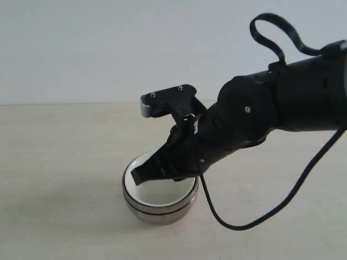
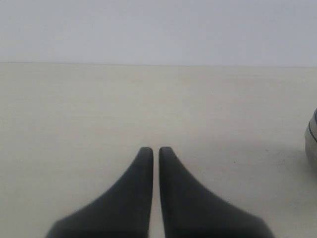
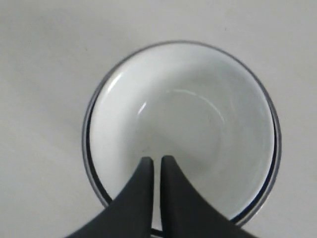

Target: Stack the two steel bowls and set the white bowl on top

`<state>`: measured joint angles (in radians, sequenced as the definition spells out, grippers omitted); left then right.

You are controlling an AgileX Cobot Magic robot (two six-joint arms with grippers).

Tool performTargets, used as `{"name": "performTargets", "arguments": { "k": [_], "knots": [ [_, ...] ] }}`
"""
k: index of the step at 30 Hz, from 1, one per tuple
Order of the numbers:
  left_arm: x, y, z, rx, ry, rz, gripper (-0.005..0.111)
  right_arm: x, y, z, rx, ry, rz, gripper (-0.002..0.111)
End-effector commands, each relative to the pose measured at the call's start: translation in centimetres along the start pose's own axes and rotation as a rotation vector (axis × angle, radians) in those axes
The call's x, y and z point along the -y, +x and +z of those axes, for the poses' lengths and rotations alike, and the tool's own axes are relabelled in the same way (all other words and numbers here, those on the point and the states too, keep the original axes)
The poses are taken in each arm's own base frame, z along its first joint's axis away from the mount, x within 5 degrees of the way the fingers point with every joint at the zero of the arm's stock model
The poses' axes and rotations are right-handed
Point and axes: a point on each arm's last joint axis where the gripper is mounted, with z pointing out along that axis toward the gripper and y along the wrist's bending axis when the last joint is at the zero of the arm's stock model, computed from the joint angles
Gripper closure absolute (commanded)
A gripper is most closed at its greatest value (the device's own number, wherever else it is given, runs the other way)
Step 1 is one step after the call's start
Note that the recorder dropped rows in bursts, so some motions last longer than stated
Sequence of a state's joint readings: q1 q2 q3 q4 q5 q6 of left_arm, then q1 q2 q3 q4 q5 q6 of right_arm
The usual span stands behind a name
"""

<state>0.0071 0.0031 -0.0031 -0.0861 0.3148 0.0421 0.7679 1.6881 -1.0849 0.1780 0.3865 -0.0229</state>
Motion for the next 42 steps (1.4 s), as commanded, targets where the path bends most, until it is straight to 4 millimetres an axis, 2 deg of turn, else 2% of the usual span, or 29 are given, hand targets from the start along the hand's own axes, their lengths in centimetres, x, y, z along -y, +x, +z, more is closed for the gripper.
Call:
{"name": "performTargets", "arguments": {
  "k": [1,6,9,16,22,27,34,42],
  "knots": [
    [0.0,0.0,0.0,0.007,0.005,-0.004,0.103,-0.2,-1.0,-0.9,0.092,-0.017,0.038,0.108],
    [0.0,0.0,0.0,0.007,0.005,-0.004,0.103,-0.2,-1.1,-0.9,0.095,-0.016,0.024,0.108],
    [0.0,0.0,0.0,0.007,0.005,-0.004,0.103,-0.3,-1.3,-1.8,0.114,-0.019,0.021,0.108],
    [0.0,0.0,0.0,0.007,0.005,-0.004,0.103,-0.7,-1.9,-6.9,0.166,-0.026,-0.028,0.108],
    [0.0,0.0,0.0,0.007,0.005,-0.004,0.103,-1.0,-1.5,-12.3,0.270,-0.035,-0.052,0.108],
    [0.0,0.0,0.0,0.007,0.005,-0.004,0.103,-1.0,0.2,-16.1,0.362,-0.036,-0.064,0.108],
    [0.0,0.0,0.0,0.007,0.005,-0.004,0.103,-0.7,3.2,-20.2,0.511,-0.028,-0.097,0.108],
    [0.0,0.0,0.0,0.007,0.005,-0.004,0.103,-0.2,7.4,-23.0,0.607,-0.026,-0.111,0.108]
  ]
}}
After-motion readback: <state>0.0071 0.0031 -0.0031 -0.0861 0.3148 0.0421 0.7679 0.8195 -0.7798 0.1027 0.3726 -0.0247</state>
